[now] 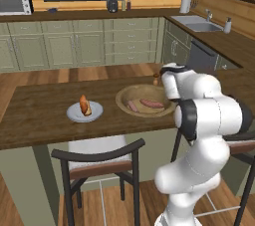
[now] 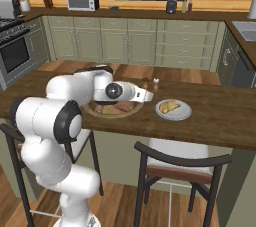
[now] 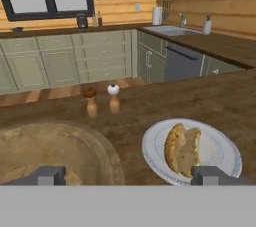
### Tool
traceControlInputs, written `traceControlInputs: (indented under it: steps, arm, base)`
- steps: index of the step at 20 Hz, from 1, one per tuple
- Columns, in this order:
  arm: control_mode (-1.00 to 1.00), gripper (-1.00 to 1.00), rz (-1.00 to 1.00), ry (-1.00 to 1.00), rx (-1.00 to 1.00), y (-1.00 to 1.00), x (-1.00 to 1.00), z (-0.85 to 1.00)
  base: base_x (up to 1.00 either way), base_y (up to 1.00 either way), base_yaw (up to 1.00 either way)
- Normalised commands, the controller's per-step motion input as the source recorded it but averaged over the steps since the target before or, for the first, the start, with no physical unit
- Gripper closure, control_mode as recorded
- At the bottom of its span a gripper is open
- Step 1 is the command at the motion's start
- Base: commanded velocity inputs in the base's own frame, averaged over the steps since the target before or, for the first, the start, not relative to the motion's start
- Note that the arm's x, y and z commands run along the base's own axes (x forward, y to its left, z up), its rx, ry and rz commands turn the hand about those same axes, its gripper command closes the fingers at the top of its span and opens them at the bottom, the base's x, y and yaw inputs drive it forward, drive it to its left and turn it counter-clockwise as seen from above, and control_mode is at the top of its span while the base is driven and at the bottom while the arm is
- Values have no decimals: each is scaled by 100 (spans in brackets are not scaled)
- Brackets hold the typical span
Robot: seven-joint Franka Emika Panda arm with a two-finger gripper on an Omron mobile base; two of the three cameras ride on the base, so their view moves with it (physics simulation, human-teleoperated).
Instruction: Place one bun and one sausage from the bowl on each plate.
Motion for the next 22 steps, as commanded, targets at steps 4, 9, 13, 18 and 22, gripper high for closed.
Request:
traceControlInputs:
  steps: [4, 9, 13, 18, 22]
  arm:
    - [-100, -100, 2, 21, -7, 40, -16, 75]
    - [-100, -100, 1, -3, 0, 0, 0, 39]
    - [-100, -100, 7, -1, -16, 21, 0, 98]
    - [-100, -100, 12, -2, -31, 20, -8, 100]
    - [-100, -100, 10, 26, -31, 33, -18, 100]
  base:
    - [0, 0, 0]
    - [0, 0, 0]
    - [0, 0, 0]
    - [0, 0, 0]
    - [0, 0, 0]
